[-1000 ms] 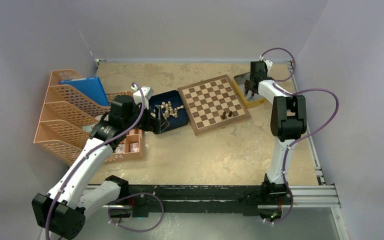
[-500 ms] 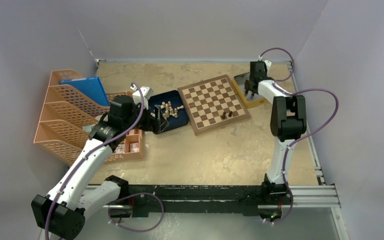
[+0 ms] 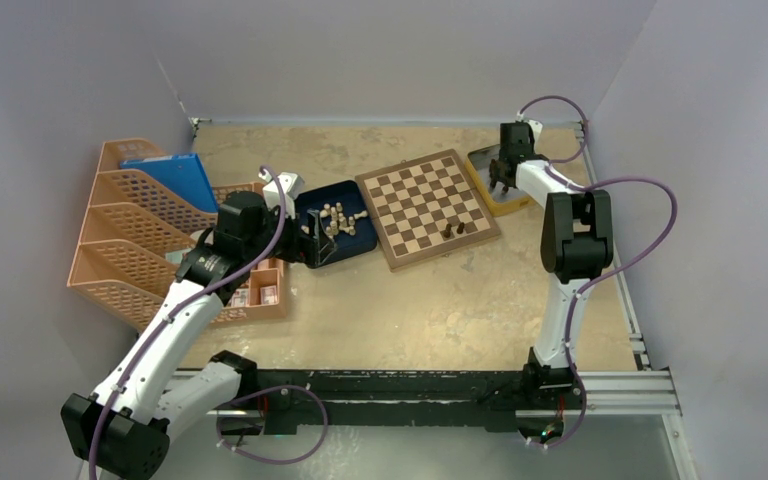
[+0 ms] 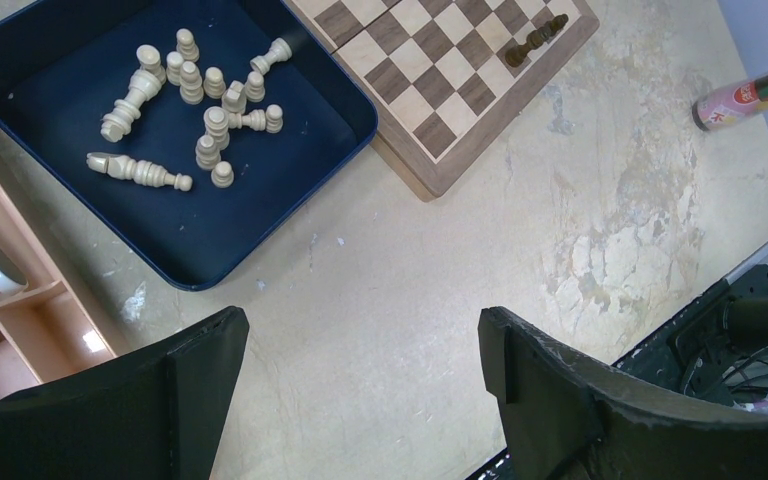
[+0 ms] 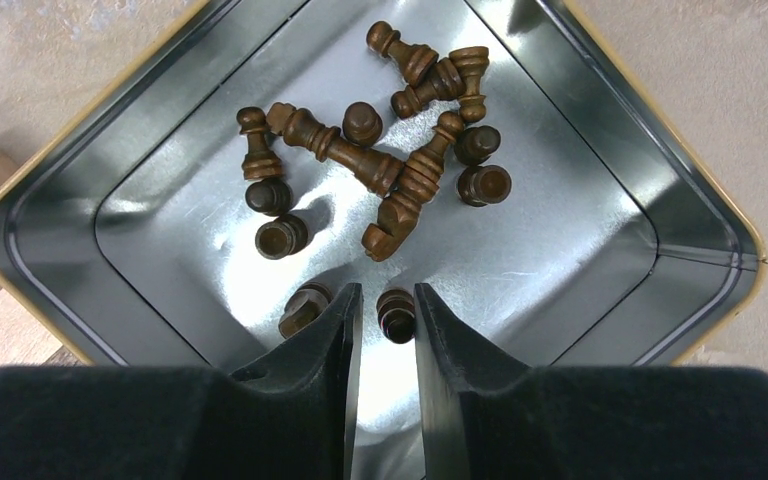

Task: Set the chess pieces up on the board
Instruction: Pick up the chess piece from the storage box.

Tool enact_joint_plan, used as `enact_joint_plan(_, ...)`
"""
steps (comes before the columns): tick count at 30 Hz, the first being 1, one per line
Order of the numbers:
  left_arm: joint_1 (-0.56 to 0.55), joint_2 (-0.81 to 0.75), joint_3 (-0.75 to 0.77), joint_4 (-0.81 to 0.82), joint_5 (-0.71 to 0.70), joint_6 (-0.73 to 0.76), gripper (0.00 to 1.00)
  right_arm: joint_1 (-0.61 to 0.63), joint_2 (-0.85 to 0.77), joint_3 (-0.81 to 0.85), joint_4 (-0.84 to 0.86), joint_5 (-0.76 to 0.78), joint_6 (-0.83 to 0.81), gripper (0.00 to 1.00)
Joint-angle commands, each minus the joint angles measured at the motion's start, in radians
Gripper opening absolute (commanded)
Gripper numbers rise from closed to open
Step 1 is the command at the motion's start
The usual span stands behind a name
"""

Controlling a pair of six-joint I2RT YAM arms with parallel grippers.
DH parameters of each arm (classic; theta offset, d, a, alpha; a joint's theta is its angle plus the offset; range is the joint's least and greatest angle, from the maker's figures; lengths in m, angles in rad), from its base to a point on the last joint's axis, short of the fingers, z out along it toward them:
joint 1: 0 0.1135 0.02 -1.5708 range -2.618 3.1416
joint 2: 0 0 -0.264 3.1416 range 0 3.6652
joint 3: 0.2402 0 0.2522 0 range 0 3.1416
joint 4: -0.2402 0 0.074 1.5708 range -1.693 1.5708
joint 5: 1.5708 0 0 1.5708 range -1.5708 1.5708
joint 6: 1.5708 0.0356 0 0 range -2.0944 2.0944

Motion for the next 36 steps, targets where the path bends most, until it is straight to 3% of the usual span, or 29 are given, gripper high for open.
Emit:
enact_joint_plan(1, -0.005, -0.014, 0.007, 0.021, -0.006, 0.0, 0.86, -0.006, -0.013, -0.002, 0.014, 0.01, -0.012, 0.28)
enact_joint_plan(9, -0.005, -0.015, 0.005, 0.019, -0.009, 0.0, 0.86, -0.008, -0.003, -0.012, 0.015, -0.003, -0.007, 0.31)
enact_joint_plan(16, -0.005, 0.004, 0.01, 0.019, 0.001, 0.0, 0.86, -0.008, -0.011, -0.021, 0.026, -0.001, -0.008, 0.27)
enact_joint_plan(20, -0.005, -0.008, 0.005, 0.021, -0.005, 0.0, 0.86, -0.008, -0.025, -0.028, 0.034, 0.003, -0.012, 0.15)
enact_joint_plan(36, -0.005, -0.012, 0.008, 0.019, -0.016, -0.002, 0.86, 0.031, -0.154, 0.022, -0.033, 0.043, 0.027, 0.15)
